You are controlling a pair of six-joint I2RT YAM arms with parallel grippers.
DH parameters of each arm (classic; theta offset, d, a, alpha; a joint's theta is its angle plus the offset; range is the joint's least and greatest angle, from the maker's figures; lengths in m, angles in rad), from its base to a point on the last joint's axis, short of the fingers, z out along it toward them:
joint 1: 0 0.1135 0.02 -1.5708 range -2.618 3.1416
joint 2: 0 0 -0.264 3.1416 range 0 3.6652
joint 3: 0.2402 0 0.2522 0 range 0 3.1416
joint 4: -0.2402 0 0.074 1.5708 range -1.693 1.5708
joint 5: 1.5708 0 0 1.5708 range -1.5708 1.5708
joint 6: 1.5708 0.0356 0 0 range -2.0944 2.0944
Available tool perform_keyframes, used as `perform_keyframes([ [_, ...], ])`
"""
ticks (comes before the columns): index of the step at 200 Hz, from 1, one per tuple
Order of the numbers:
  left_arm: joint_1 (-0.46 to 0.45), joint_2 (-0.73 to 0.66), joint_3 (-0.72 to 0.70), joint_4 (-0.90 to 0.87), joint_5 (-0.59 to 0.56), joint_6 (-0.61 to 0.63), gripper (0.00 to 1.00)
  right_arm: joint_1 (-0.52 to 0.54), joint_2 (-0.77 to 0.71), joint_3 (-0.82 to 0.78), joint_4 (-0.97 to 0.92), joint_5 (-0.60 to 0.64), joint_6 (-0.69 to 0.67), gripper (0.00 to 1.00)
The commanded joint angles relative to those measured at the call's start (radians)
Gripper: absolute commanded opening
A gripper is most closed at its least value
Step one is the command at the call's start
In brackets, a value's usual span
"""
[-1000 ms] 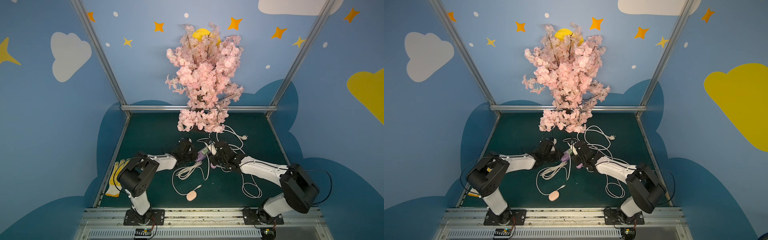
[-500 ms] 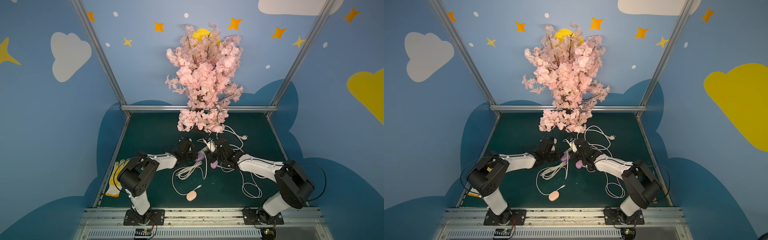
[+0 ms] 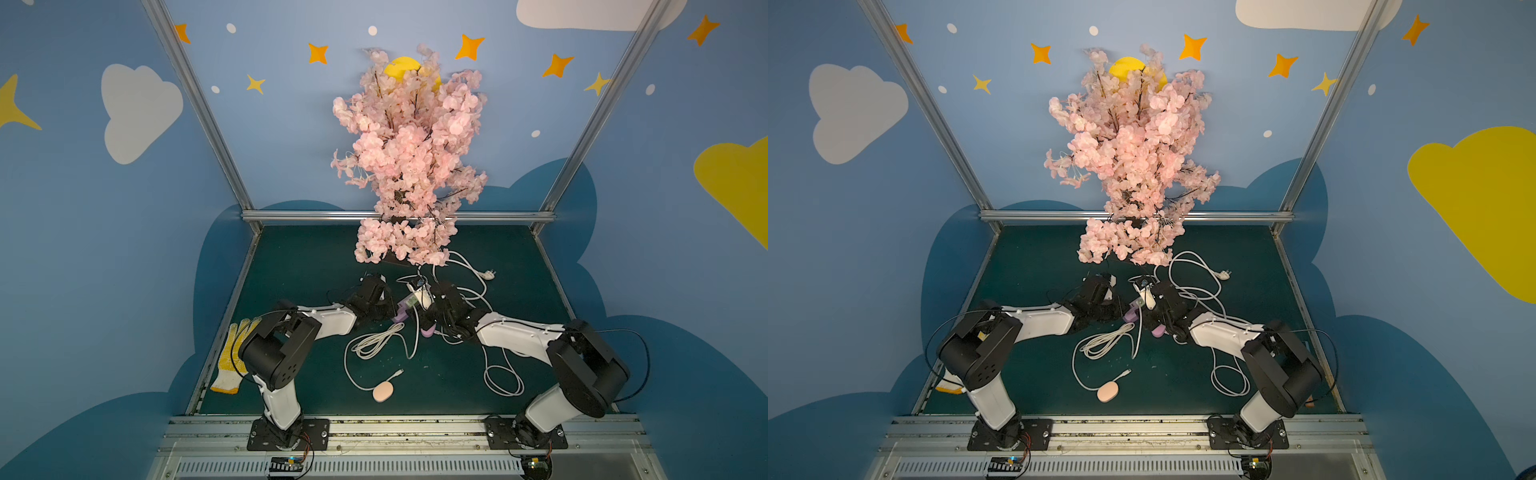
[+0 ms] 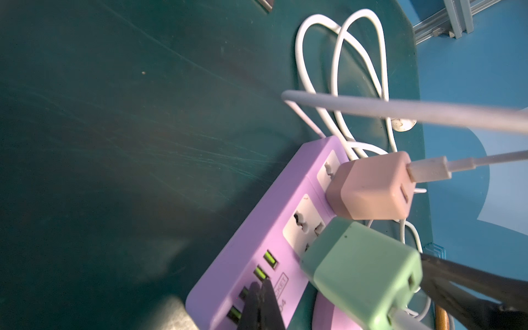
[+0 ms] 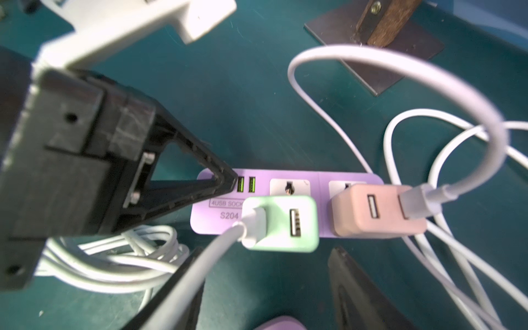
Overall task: Charge the bluetooth headset
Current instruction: Insert the plug into the socket.
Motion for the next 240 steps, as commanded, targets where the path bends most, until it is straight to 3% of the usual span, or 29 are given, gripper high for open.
perform_keyframes([
  [1,-0.008,0.059,-0.025,-0.119,-0.006,0.014,0.03,0.0,0.026,0.006,0.071,0.033,-0.013,0.72],
  [50,-0.01,0.066,-0.028,-0.118,-0.003,0.011,0.03,-0.01,0.101,0.065,0.101,0.045,-0.033,0.73],
  [99,-0.009,0.069,-0.027,-0.118,0.001,0.016,0.03,-0.051,0.112,0.069,0.092,0.001,-0.006,0.61],
  [144,-0.007,0.083,-0.02,-0.116,0.009,0.017,0.03,-0.088,0.128,0.075,0.074,-0.069,0.029,0.45],
  [221,-0.008,0.083,-0.017,-0.122,0.007,0.016,0.03,-0.074,0.173,0.086,0.058,-0.104,0.07,0.0],
  [240,-0.008,0.082,-0.018,-0.124,0.007,0.015,0.03,-0.052,0.182,0.084,0.055,-0.074,0.065,0.0],
])
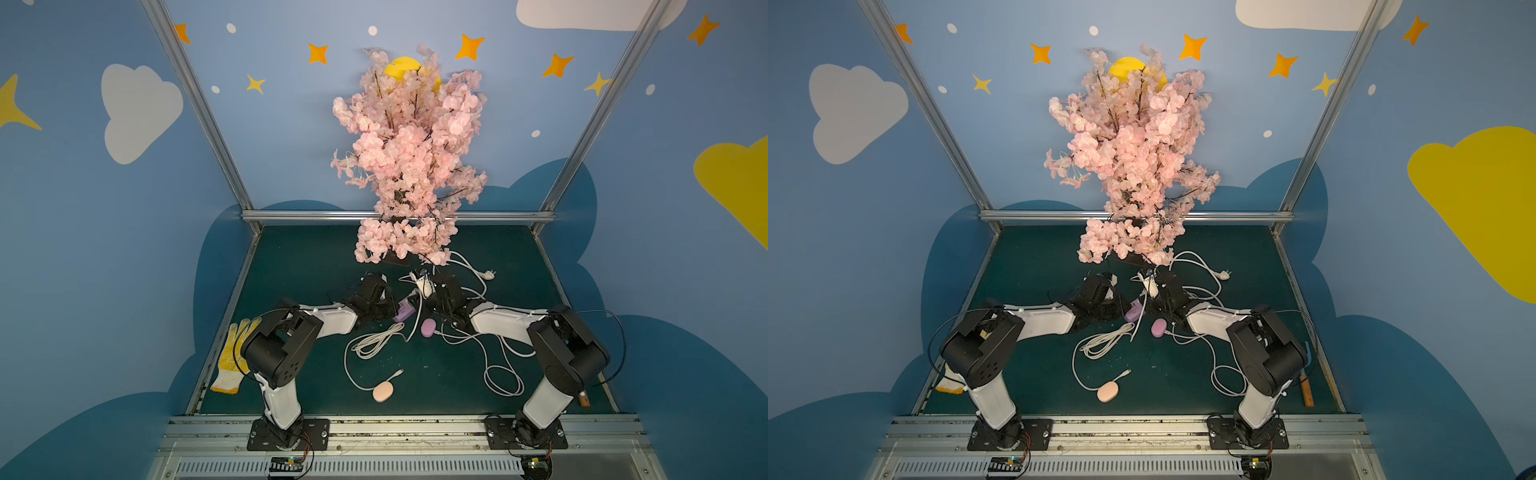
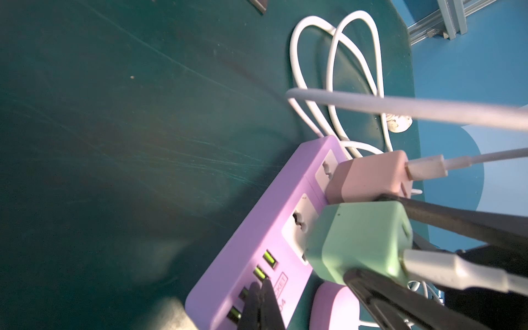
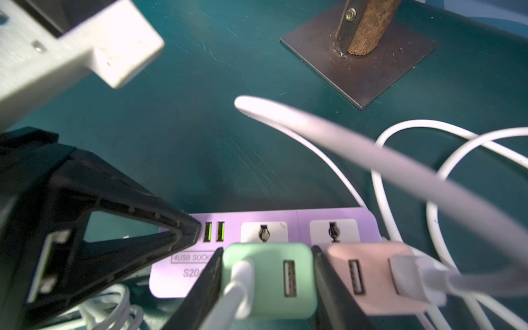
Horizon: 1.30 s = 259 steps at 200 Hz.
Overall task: Charge the bluetooth headset
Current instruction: Insert the plug into the socket.
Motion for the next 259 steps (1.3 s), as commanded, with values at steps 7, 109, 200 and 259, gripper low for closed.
perform_keyframes([
  [7,-0.009,0.063,-0.027,-0.142,-0.003,0.015,0.03,0.036,0.044,0.003,-0.023,0.021,0.017,0.0],
  [109,-0.006,0.079,-0.018,-0.148,0.011,0.008,0.03,0.066,0.031,-0.16,0.125,0.067,0.093,0.0],
  [200,-0.001,0.101,0.013,-0.167,0.02,0.003,0.03,0.077,0.073,-0.25,0.194,0.062,0.129,0.0],
  [259,-0.001,0.112,0.017,-0.162,0.022,-0.009,0.03,0.13,0.134,-0.25,0.188,0.101,0.105,0.0],
])
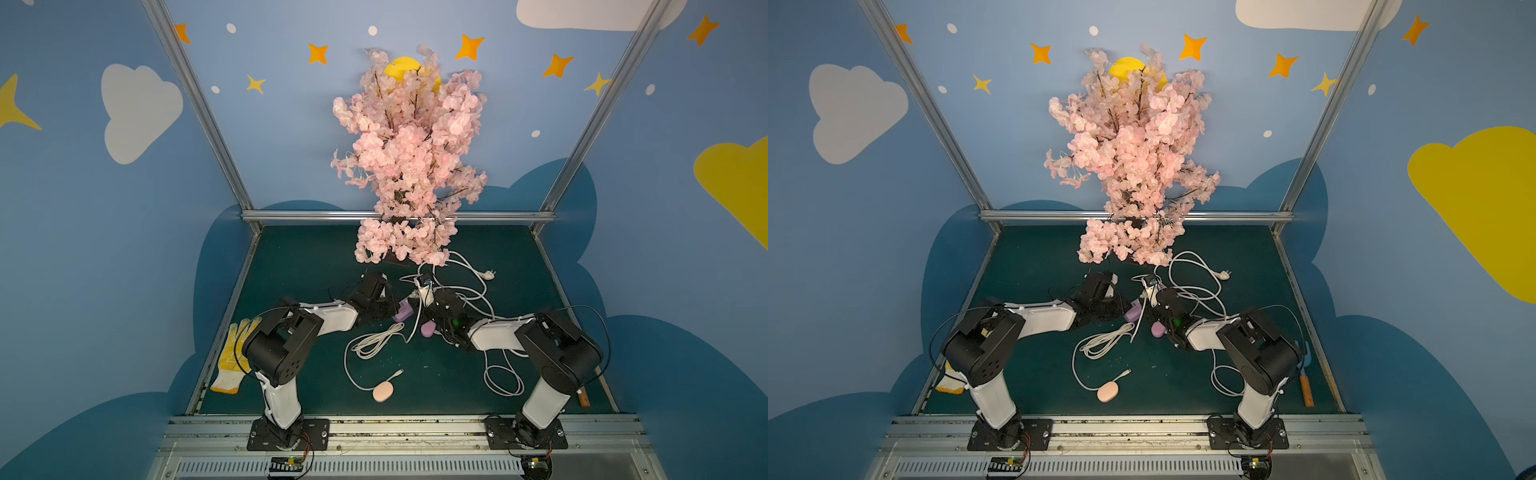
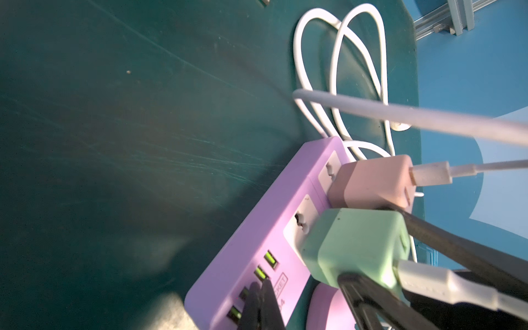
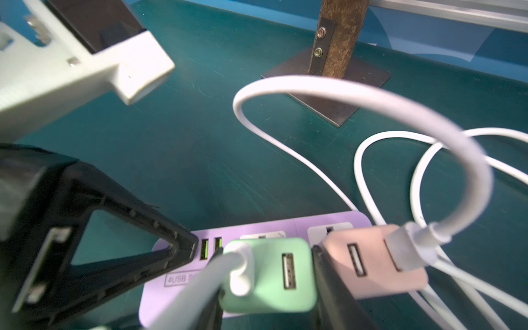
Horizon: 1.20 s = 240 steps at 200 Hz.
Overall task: Charge the bluetooth headset
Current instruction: Insert the plug into the socket.
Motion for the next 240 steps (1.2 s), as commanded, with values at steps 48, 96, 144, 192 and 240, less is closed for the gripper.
perform_keyframes([
  [48,-0.013,0.099,-0.002,-0.134,-0.002,0.0,0.03,0.084,0.172,-0.06,-0.181,-0.035,0.064,0.0],
  [96,-0.012,0.092,0.0,-0.148,-0.004,0.005,0.03,0.085,0.236,-0.075,-0.125,-0.054,0.124,0.0],
  [144,-0.014,0.088,-0.002,-0.151,-0.003,0.003,0.03,0.084,0.194,-0.129,-0.114,-0.047,0.158,0.0],
  [192,-0.015,0.085,0.002,-0.151,0.001,0.003,0.03,0.094,0.174,-0.167,-0.096,-0.042,0.179,0.17],
  [240,-0.015,0.076,0.002,-0.151,0.001,0.003,0.03,0.1,0.074,-0.128,-0.189,-0.016,0.118,0.45],
])
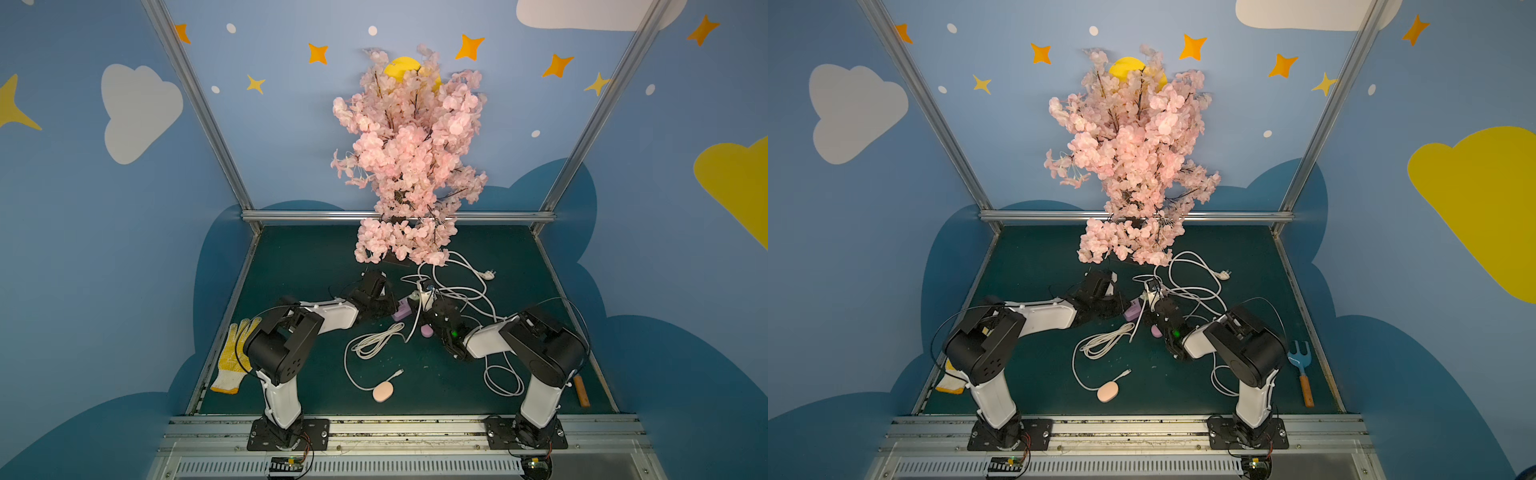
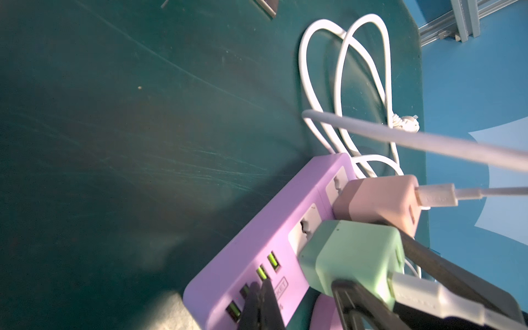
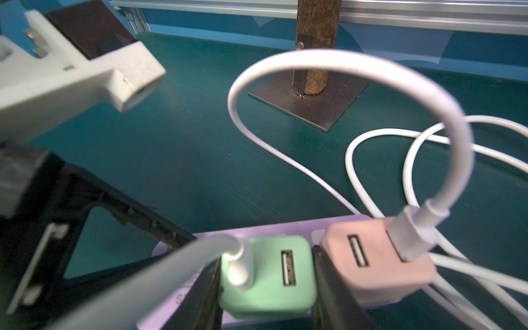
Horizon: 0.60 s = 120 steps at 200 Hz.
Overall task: Charge the bluetooth headset
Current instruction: Insert the plug into the socket.
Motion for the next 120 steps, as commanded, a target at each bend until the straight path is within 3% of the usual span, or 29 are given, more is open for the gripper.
perform_keyframes([
  [1,-0.02,0.066,-0.023,-0.127,0.01,0.003,0.03,0.057,0.009,-0.048,-0.404,-0.123,0.034,0.45],
  [27,-0.021,0.063,-0.024,-0.119,0.01,0.001,0.03,0.057,-0.051,-0.011,-0.462,-0.12,0.011,0.59],
  [29,-0.022,0.062,-0.025,-0.119,0.01,0.001,0.03,0.057,-0.056,-0.007,-0.468,-0.122,0.012,0.65],
  [32,-0.022,0.062,-0.025,-0.118,0.011,0.002,0.03,0.057,-0.062,-0.003,-0.473,-0.123,0.013,0.82],
  [35,-0.021,0.062,-0.026,-0.116,0.011,0.001,0.03,0.057,-0.067,0.001,-0.479,-0.125,0.015,0.85],
  [120,-0.017,0.057,-0.027,-0.108,0.016,0.015,0.03,0.057,-0.257,0.062,-0.645,-0.113,0.063,0.87],
])
